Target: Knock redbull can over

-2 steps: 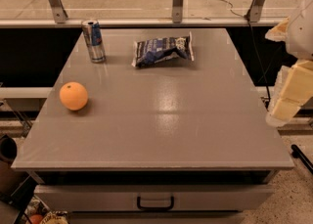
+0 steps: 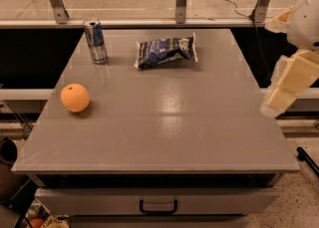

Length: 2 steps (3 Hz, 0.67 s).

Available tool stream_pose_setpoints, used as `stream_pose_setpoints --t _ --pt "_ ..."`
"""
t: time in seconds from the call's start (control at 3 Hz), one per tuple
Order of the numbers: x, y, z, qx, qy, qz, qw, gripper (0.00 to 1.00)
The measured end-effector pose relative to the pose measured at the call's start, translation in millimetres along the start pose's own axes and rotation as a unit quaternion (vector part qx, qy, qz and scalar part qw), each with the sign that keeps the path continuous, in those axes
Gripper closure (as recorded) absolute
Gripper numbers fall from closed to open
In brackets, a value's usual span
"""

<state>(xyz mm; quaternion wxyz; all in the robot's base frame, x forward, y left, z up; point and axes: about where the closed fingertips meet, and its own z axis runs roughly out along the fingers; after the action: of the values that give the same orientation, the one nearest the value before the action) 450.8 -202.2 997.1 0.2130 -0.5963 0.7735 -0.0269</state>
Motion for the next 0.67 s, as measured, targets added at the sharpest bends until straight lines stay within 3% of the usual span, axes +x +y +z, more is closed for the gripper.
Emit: stream_pose_setpoints --t 0.33,0.67 --pt "-46 -22 -3 0.030 -0.081 0.014 0.9962 0.00" --pt "-106 -46 1 0.059 -0.144 0.025 0.9875 0.00"
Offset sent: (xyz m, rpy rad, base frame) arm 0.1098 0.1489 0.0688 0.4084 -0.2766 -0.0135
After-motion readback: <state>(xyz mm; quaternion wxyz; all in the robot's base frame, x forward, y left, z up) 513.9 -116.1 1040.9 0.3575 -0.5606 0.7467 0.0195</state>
